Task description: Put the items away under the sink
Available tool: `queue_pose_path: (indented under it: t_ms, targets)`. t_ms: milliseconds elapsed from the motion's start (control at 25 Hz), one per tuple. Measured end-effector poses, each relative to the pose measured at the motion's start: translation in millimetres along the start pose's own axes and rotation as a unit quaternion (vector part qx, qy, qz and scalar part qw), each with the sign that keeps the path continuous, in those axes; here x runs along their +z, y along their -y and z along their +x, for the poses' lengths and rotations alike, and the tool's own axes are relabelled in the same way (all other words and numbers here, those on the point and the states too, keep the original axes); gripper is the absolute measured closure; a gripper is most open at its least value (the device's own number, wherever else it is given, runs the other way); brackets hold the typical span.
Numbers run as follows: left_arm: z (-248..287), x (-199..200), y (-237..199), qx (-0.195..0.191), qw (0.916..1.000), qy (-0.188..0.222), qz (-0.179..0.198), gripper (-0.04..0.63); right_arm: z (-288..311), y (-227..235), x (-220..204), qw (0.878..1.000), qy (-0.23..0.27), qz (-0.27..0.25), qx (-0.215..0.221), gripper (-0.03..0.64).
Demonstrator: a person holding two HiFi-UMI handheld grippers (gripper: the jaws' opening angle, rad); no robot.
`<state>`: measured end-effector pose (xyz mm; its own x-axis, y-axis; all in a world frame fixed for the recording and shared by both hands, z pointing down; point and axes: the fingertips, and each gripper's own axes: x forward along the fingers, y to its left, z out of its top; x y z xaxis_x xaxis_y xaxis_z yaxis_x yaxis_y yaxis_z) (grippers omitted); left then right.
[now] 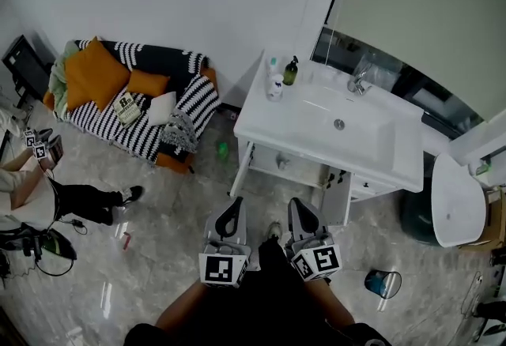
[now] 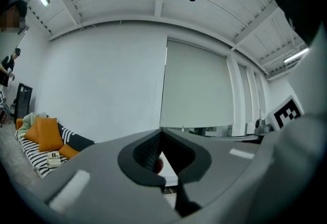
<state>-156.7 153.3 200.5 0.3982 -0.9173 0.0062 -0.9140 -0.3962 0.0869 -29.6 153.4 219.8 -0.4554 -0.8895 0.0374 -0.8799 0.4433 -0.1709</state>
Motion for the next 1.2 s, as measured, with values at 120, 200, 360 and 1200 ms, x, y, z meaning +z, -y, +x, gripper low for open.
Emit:
queue_pose_path:
  t_ms: [120,200,360,1200]
  targets:
    - [28,2,4,0.009,0.9999,-0.003,0.009,0.588,21,24,6,1.000,0.002,-0.001,0.009,0.602]
    - [47,3,10,0.012,0.9999,-0.005,0.009,0.588,33,38,10,1.000,-0.003,-0.006,0.016,0.603]
    - [75,3,33,0.009,0.9998,-0.010,0.017,0.588,46,66,6,0.999,-0.012,0.001,0.038,0.601]
    - [202,-9,34,0.033,0.9976,-0.028,0.055,0.587,139,167,11,0.997,-0.035,-0.012,0.064,0.601]
